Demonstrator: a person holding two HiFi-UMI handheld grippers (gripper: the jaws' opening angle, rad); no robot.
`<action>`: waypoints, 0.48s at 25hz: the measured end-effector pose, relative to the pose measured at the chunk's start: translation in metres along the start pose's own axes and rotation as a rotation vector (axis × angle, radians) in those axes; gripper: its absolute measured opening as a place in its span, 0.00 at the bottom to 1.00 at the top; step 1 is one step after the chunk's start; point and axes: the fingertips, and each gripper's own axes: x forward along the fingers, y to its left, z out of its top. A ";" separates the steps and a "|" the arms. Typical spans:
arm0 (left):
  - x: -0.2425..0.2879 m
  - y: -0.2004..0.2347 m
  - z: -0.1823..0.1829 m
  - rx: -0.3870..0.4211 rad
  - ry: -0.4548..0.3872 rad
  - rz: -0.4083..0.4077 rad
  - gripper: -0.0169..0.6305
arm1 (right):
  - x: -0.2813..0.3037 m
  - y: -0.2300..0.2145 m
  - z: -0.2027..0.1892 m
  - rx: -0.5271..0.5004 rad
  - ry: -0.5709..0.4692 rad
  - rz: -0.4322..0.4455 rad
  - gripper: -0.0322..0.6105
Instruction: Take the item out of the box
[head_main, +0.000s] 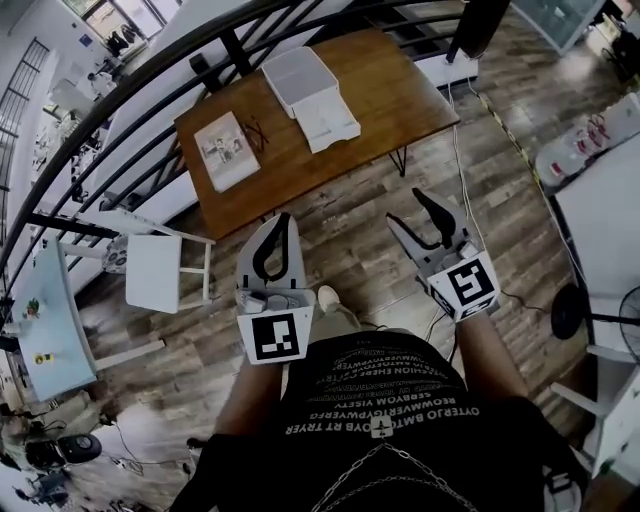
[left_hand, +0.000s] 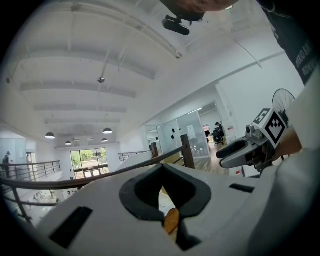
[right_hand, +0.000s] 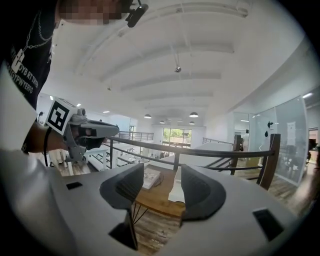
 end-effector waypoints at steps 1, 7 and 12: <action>0.005 0.005 0.000 0.039 0.002 -0.006 0.04 | 0.008 -0.001 0.003 0.001 -0.001 -0.001 0.38; 0.028 0.045 -0.014 0.084 0.023 -0.032 0.04 | 0.055 -0.002 0.015 0.004 -0.003 -0.003 0.38; 0.045 0.082 -0.028 0.074 0.035 -0.042 0.04 | 0.098 0.004 0.027 -0.011 0.010 0.009 0.38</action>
